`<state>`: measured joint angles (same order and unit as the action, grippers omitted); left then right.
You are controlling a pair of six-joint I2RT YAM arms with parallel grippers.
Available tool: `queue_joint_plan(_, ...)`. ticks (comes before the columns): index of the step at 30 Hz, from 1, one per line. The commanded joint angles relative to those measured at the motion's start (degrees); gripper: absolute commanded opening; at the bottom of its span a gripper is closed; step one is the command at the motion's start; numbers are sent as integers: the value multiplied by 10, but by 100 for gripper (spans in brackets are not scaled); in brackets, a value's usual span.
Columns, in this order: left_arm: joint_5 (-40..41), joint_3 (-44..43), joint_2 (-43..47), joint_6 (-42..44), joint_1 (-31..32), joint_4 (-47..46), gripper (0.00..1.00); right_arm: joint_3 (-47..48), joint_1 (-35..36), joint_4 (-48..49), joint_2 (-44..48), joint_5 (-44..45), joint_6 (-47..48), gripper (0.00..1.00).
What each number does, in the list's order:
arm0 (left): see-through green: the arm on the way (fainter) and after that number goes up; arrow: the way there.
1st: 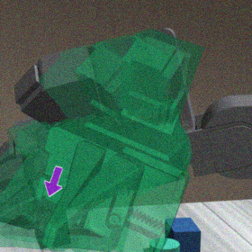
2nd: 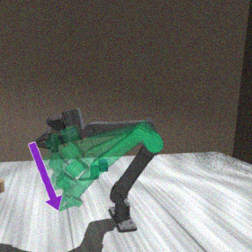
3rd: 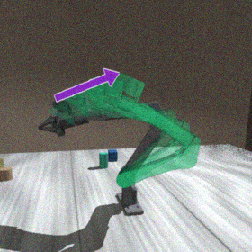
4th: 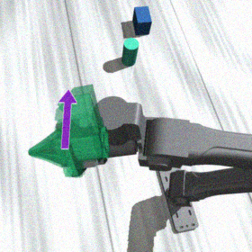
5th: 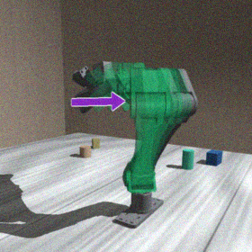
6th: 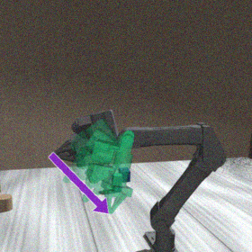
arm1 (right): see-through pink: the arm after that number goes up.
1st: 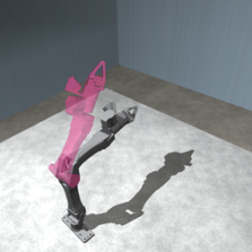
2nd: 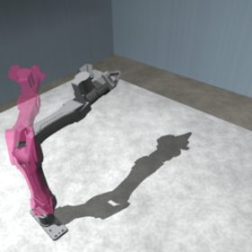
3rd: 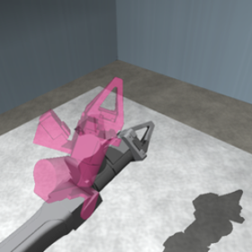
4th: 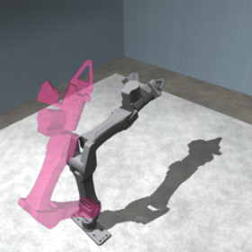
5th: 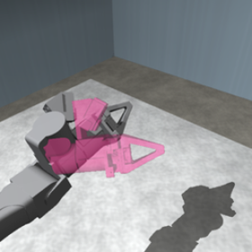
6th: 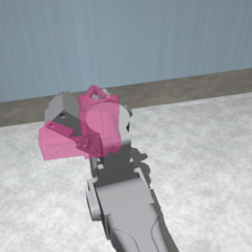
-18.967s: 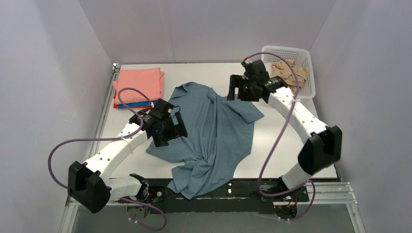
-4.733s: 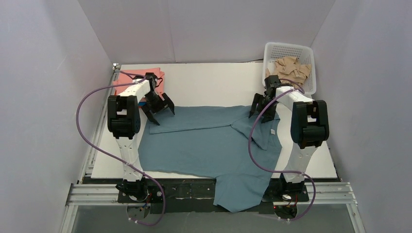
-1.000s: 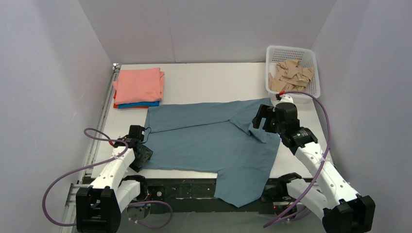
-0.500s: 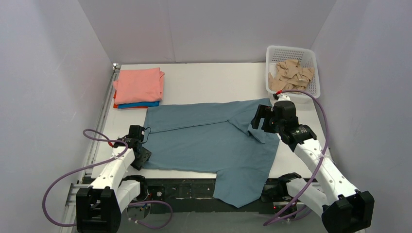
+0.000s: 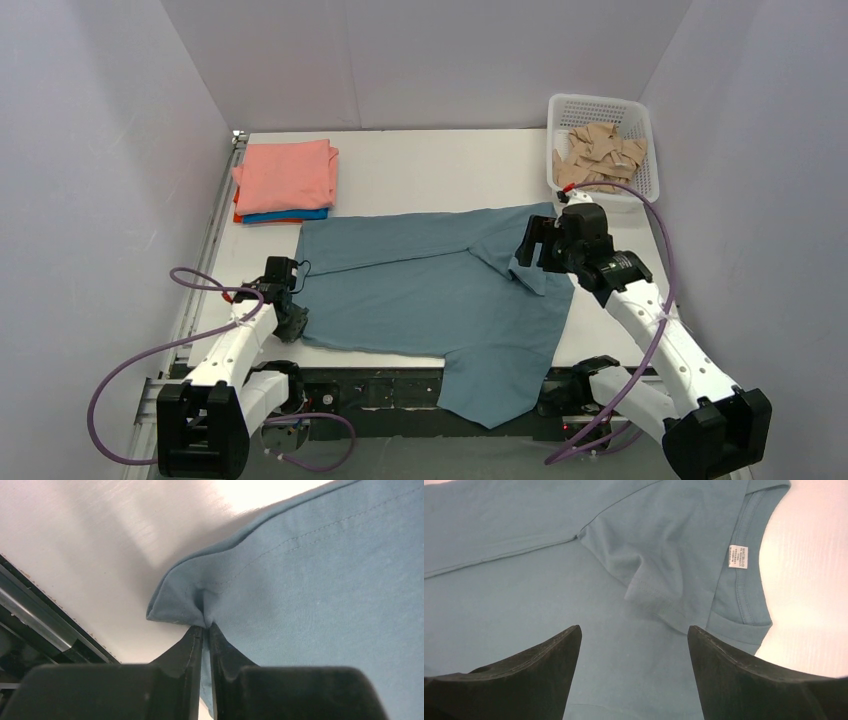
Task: Fold and stack the t-shirts
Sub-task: Grab the side of the flattened tshirt closest away from the robot with both arms
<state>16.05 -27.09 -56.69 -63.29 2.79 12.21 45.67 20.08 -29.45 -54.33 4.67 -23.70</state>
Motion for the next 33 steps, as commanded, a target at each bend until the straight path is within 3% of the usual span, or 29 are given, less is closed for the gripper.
queue_joint_plan(1, 8, 26, -21, 2, -3, 81, 0, 41, 23, -20, -10, -18, 23, 84)
queue_joint_plan(6, -2, 16, -23, 13, -3, 80, 0, 87, 131, -85, -33, 20, 48, 82)
queue_joint_plan(13, -7, 3, -24, 17, -3, 92, 0, 85, 363, -165, -112, -59, 46, 77)
queue_joint_plan(18, -12, 3, -25, 18, -3, 94, 0, 46, 512, -167, -177, -121, 54, 73)
queue_joint_plan(24, -17, 0, -28, 21, -3, 96, 0, 23, 577, -146, -200, -216, 50, 71)
queue_joint_plan(33, -19, -1, -31, 22, -3, 94, 0, -22, 630, -137, -247, -196, 15, 70)
